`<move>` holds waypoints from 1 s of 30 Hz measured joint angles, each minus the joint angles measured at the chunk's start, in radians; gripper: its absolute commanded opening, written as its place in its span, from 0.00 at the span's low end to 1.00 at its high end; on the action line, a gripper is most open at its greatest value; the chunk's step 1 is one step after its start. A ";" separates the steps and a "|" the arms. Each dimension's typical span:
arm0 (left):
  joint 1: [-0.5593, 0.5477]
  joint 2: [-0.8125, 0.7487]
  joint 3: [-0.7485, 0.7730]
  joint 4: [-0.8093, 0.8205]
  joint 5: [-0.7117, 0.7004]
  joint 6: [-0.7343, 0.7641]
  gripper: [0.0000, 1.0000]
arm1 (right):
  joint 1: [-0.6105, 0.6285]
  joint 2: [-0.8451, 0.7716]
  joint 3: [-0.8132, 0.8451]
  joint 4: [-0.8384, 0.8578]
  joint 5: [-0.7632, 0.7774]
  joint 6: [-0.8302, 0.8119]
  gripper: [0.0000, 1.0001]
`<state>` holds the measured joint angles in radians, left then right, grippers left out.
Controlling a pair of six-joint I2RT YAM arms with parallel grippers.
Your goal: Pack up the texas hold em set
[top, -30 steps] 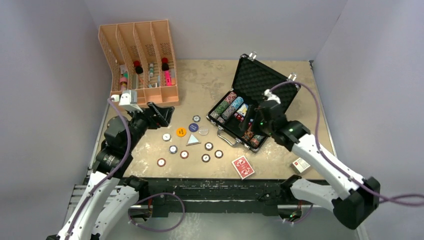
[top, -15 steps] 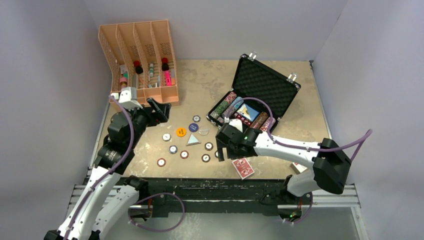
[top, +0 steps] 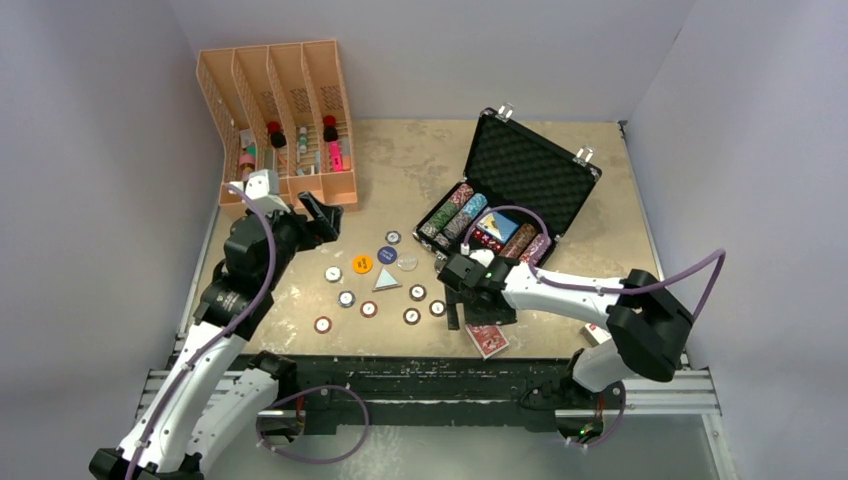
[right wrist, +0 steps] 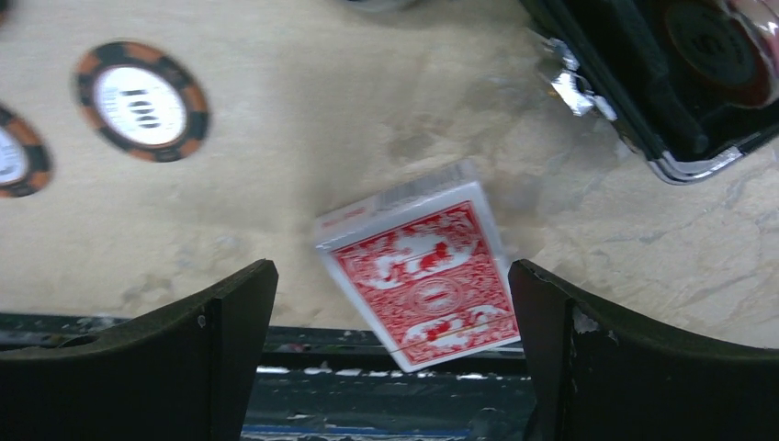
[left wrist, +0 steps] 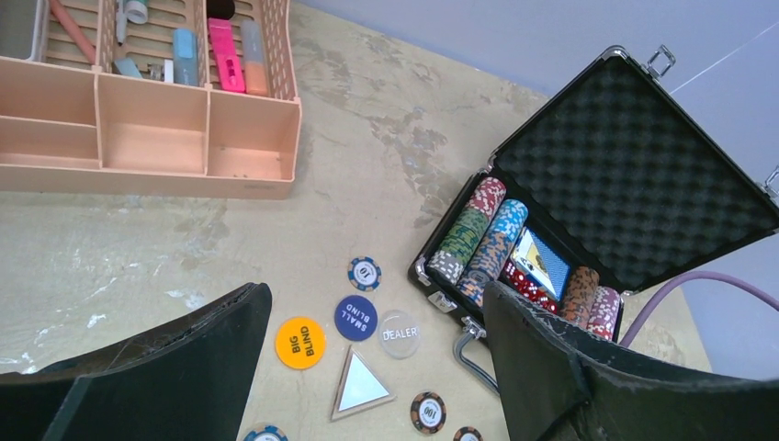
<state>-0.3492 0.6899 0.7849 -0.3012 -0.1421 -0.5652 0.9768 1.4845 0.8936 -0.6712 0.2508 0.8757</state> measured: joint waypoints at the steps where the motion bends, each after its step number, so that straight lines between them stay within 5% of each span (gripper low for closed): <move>1: 0.000 0.007 0.003 -0.001 0.002 0.000 0.85 | -0.010 0.001 -0.014 0.000 0.000 0.003 0.99; 12: 0.000 0.038 0.025 -0.008 0.020 0.000 0.84 | -0.049 0.013 -0.051 0.011 -0.014 0.005 0.98; 18: 0.000 0.037 0.030 -0.010 0.025 -0.002 0.84 | -0.053 0.027 -0.076 0.058 -0.069 -0.034 0.83; 30: 0.000 0.096 0.035 -0.031 0.110 -0.072 0.83 | -0.054 0.024 -0.076 0.055 -0.087 -0.092 0.96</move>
<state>-0.3489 0.7856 0.8200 -0.3317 -0.0319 -0.6369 0.9226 1.5085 0.8181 -0.6163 0.1638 0.7841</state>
